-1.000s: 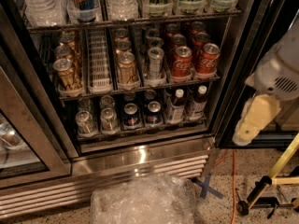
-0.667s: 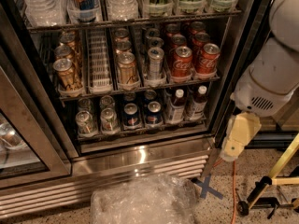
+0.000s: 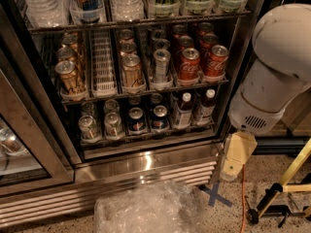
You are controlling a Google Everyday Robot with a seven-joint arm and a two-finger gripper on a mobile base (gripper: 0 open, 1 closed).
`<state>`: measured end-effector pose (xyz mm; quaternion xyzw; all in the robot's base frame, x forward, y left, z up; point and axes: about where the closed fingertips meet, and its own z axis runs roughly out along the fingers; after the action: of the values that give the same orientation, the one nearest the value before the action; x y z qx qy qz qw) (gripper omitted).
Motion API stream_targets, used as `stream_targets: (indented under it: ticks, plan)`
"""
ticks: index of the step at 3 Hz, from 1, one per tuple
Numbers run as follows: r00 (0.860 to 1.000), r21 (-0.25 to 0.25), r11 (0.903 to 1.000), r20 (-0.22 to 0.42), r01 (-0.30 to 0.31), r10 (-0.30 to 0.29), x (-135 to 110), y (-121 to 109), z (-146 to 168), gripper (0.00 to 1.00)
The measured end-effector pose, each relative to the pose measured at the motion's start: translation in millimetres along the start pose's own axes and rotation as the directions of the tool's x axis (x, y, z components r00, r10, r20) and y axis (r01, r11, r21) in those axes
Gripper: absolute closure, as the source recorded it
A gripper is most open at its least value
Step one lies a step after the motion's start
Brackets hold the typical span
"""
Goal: Pick orange can from middle shelf of fridge
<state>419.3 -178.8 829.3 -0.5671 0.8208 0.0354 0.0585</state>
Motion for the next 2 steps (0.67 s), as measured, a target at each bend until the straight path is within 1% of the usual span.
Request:
stream_targets:
  ticks: [2]
  plan:
    - [0.996,0.014,0.9972,0.054,0.074,-0.074,-28.1,12.6,-9.7,0.00]
